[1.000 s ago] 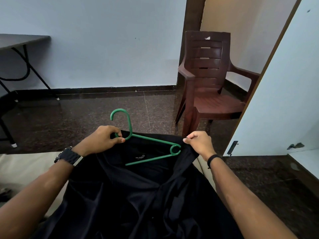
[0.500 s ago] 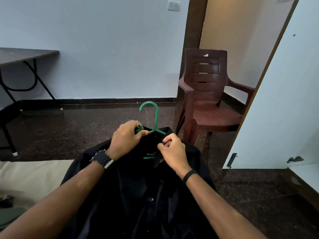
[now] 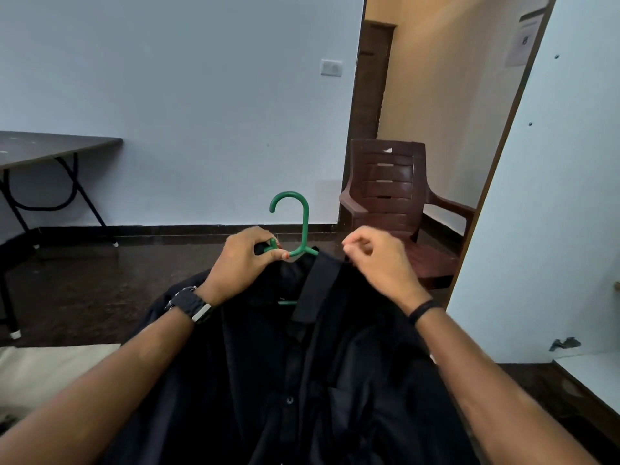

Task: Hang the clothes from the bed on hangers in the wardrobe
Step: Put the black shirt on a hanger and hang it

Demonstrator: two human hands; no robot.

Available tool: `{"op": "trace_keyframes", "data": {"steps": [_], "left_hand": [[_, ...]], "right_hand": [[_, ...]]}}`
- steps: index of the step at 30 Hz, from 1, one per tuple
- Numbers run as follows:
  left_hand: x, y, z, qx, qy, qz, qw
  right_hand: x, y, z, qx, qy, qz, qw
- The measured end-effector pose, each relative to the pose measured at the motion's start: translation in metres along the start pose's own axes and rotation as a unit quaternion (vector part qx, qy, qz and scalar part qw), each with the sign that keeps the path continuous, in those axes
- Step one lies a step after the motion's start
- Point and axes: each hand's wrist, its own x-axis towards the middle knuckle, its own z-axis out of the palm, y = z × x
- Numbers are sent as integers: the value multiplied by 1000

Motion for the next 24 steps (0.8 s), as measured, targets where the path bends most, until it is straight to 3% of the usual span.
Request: {"op": "trace_keyframes", "data": {"steps": [2, 4, 8, 11, 15, 17, 19, 21, 24], "left_hand": [[11, 9, -9, -9, 9, 27, 1000], [22, 19, -16, -11, 22, 45, 999], [35, 35, -25, -16, 42, 64, 997], [36, 36, -27, -24, 79, 63, 995], [26, 26, -24, 17, 88, 75, 993], [17, 14, -24, 17, 31, 57, 998], [8, 1, -29, -35, -89, 6, 995], [0, -11, -34, -70, -203, -41, 976], [-3, -28, -30, -42, -291, -70, 953]], "right_hand": [[15, -2, -24, -64, -18, 24, 998], [25, -3, -39, -87, -126, 66, 986], [19, -9, -54, 98, -237, 83, 963], [16, -7, -51, 127, -214, 62, 966], [12, -3, -37, 49, -96, 16, 994], [6, 3, -34, 65, -101, 18, 993], [-2, 11, -32, 93, -136, 40, 985], [-9, 21, -33, 115, -166, 77, 976], [-14, 40, -29, 149, -209, 146, 955]]}}
